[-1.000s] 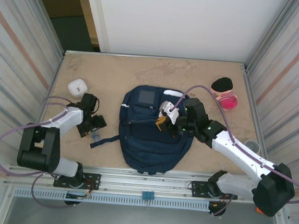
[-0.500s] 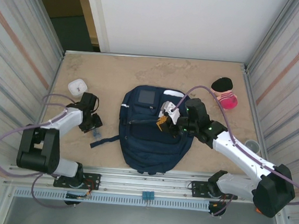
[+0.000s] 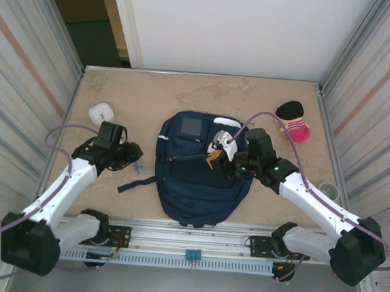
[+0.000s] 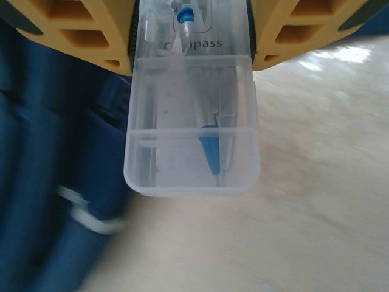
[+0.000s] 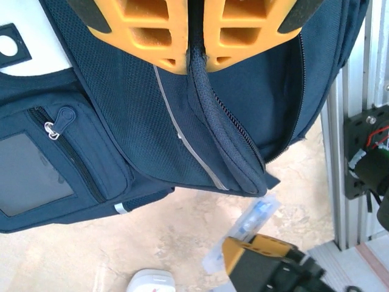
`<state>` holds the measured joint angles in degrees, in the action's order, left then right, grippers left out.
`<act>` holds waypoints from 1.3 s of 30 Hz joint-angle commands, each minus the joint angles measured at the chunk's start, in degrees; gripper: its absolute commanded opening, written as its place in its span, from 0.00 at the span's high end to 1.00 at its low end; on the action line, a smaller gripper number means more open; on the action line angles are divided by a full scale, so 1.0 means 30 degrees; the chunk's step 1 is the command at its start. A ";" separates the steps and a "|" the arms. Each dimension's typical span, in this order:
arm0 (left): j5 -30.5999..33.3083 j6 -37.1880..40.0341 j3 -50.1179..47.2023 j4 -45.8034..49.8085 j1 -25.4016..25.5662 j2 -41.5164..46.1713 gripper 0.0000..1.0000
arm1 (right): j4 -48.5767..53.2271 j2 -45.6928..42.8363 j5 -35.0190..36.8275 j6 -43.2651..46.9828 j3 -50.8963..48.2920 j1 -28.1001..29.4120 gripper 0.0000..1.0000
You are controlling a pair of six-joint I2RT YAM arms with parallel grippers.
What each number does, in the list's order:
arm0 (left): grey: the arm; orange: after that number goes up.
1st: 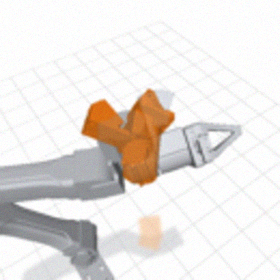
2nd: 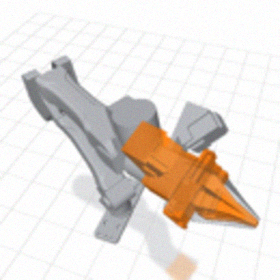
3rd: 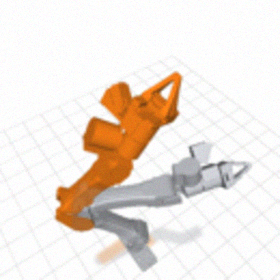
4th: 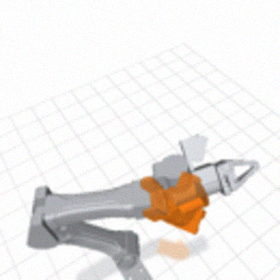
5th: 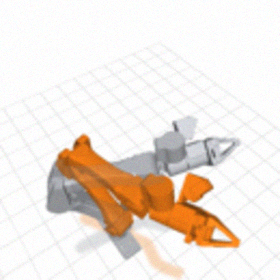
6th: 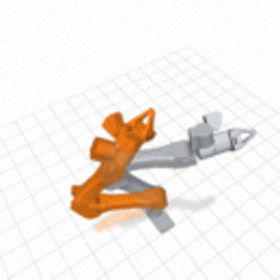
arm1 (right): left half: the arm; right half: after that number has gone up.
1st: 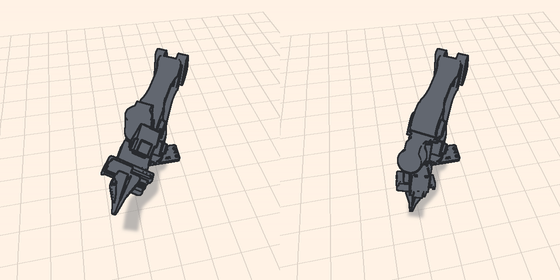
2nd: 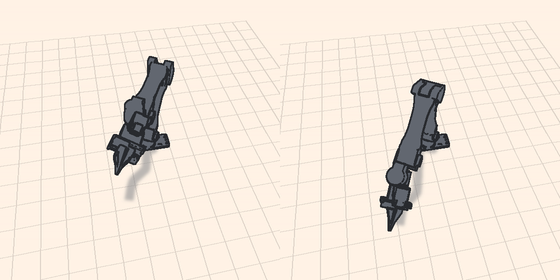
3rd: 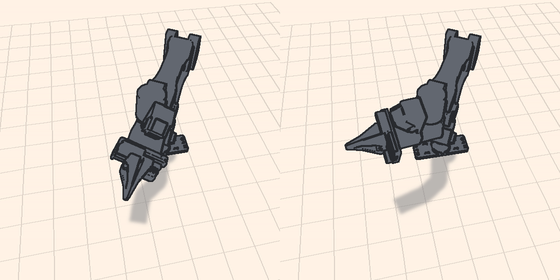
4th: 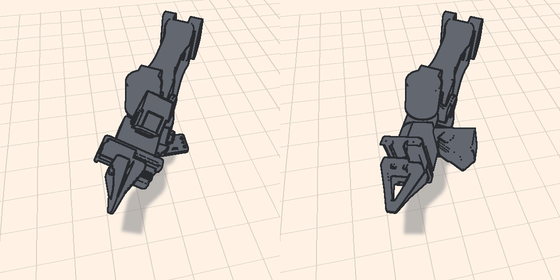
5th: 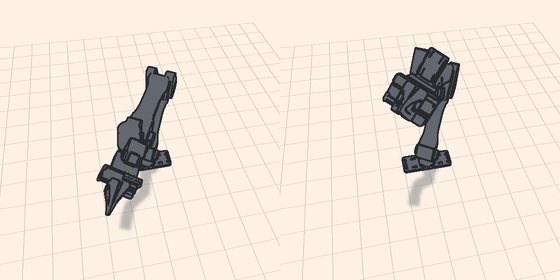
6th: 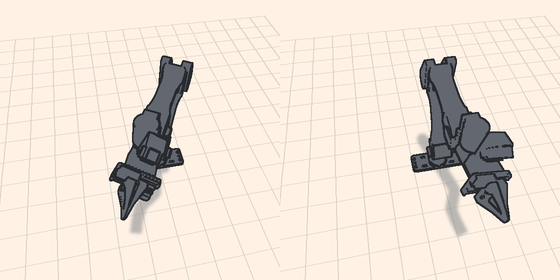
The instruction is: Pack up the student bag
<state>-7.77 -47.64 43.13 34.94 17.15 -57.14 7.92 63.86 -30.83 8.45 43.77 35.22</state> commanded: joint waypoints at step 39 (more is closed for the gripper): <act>-0.1596 -1.0371 0.0641 -0.8428 1.1816 -0.1990 0.66 | -0.2524 0.1467 0.1800 -0.3012 0.2109 0.0402 1.00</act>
<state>-14.59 -77.06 45.67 12.51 52.77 -64.01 3.84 68.31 -24.25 0.40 47.29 35.86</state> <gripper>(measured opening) 0.417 0.086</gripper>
